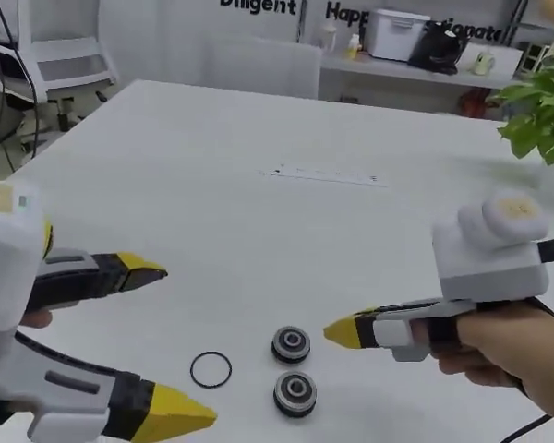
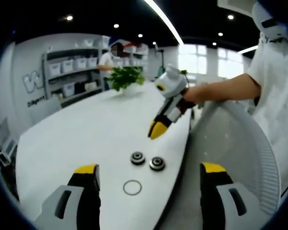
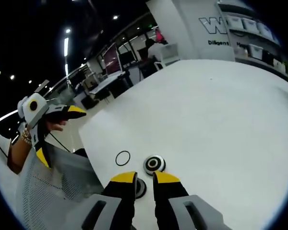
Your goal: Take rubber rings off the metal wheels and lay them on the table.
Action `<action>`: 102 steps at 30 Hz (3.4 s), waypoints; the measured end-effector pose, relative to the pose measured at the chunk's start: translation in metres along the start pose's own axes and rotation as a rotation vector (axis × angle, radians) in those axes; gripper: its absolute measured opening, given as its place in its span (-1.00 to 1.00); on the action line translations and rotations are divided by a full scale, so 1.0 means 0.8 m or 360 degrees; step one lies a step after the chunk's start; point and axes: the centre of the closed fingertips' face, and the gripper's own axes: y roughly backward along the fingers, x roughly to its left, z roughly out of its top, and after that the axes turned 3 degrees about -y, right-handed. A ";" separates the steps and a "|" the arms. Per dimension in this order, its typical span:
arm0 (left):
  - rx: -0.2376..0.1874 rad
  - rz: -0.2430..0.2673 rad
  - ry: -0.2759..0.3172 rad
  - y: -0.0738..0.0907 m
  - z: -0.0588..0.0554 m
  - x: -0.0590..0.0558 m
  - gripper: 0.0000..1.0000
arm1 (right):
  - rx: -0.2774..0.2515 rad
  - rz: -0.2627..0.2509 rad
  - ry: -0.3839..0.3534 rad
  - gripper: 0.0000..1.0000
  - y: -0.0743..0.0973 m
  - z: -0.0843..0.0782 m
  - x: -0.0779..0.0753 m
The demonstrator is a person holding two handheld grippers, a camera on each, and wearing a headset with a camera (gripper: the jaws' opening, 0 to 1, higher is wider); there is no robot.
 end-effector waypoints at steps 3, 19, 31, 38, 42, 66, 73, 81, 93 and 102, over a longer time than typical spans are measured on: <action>-0.0027 -0.0019 -0.0039 -0.005 0.014 0.001 0.73 | -0.0013 0.0003 0.0038 -0.78 -0.003 0.002 0.002; -0.0153 -0.0159 -0.0234 -0.054 0.084 0.001 0.64 | 0.0041 0.0040 0.0133 -0.73 -0.007 -0.011 0.009; -0.0147 -0.0280 -0.0347 -0.117 0.092 -0.008 0.48 | 0.0065 0.0014 0.0113 -0.74 -0.006 -0.018 0.001; -0.0120 -0.0304 -0.0213 -0.139 0.058 -0.004 0.39 | 0.0078 0.0005 0.0100 -0.76 -0.007 -0.021 -0.002; -0.0064 -0.0283 -0.0175 -0.148 0.031 0.000 0.36 | 0.0103 0.0000 0.0106 -0.76 -0.010 -0.025 -0.005; 0.0156 -0.0409 -0.0208 -0.164 -0.058 -0.027 -0.36 | 0.0228 0.0064 0.0177 -0.75 -0.025 -0.055 0.002; 0.0172 -0.0427 -0.0200 -0.166 -0.062 -0.031 -0.46 | 0.0268 0.0151 0.0303 -0.66 -0.031 -0.068 0.016; 0.0188 -0.0416 -0.0192 -0.168 -0.065 -0.029 -0.60 | 0.0290 0.0151 0.0363 -0.61 -0.031 -0.073 0.013; 0.0222 -0.0426 -0.0183 -0.169 -0.073 -0.032 -0.71 | 0.0329 0.0149 0.0395 -0.59 -0.036 -0.080 0.011; 0.0200 -0.0418 -0.0156 -0.168 -0.073 -0.033 -0.71 | 0.0326 0.0136 0.0515 -0.56 -0.044 -0.083 0.012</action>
